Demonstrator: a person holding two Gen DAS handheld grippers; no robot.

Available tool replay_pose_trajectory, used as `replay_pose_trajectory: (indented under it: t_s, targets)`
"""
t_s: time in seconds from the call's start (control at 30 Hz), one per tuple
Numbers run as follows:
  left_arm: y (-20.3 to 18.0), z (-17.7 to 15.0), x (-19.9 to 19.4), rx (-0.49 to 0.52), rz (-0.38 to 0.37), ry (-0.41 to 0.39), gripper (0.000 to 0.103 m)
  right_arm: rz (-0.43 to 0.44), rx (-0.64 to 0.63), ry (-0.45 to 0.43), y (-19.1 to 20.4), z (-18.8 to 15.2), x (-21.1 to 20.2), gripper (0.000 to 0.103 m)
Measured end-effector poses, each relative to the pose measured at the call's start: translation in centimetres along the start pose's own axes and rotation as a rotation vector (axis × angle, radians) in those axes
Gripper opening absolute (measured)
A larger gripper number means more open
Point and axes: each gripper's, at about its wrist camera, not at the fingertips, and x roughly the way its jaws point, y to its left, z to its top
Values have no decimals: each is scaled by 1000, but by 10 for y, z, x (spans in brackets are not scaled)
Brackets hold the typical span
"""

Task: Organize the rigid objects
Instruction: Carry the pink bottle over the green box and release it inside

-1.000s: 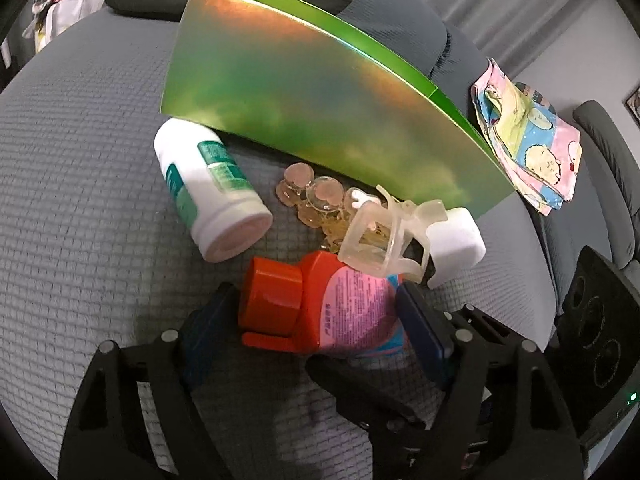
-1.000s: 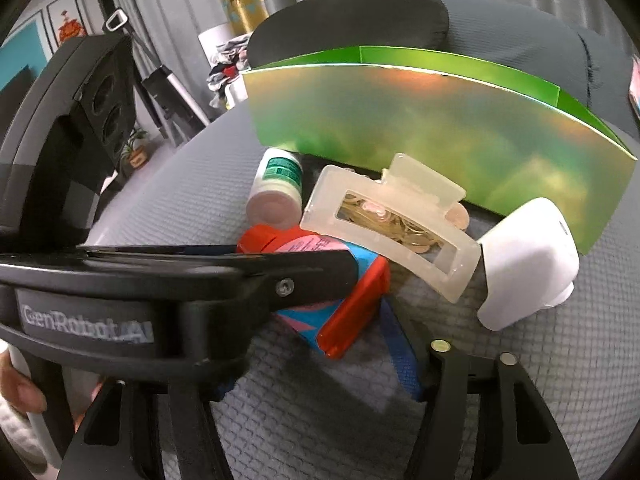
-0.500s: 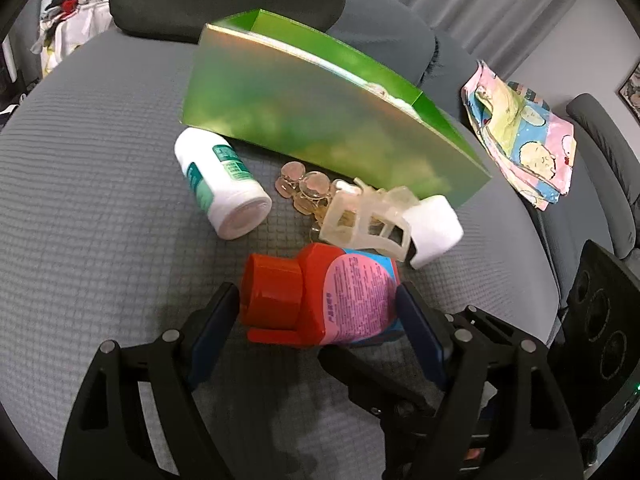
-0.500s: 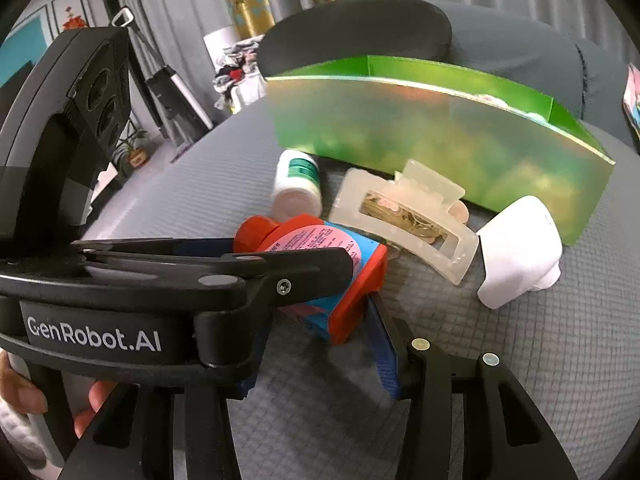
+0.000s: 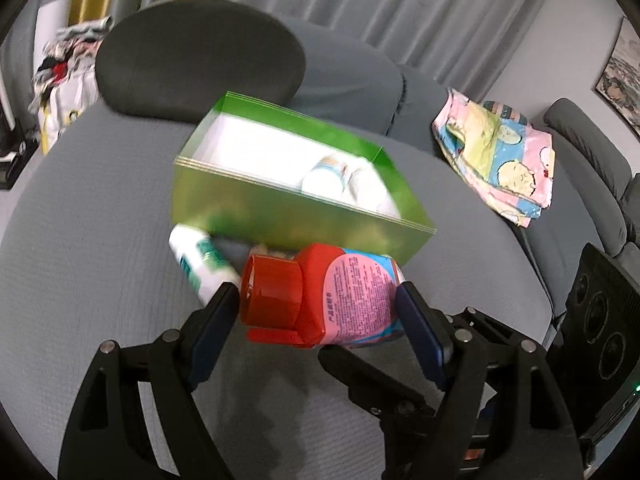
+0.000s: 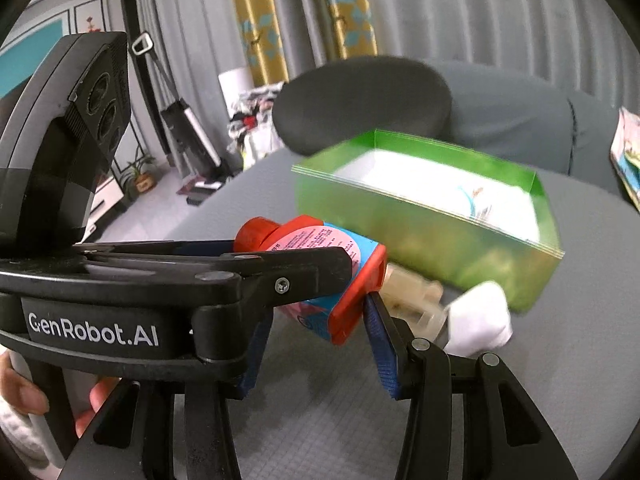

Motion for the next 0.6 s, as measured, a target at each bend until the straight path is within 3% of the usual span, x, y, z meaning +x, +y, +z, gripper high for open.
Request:
replay_pose_trajectory:
  t_s: [0.33, 0.6]
  targets:
    - [-15, 56, 26, 51, -15, -21, 80, -32, 30, -73, -36, 47, 0, 49]
    - [-13, 84, 58, 52, -9, 3, 80, -48, 50, -68, -62, 66, 23, 49]
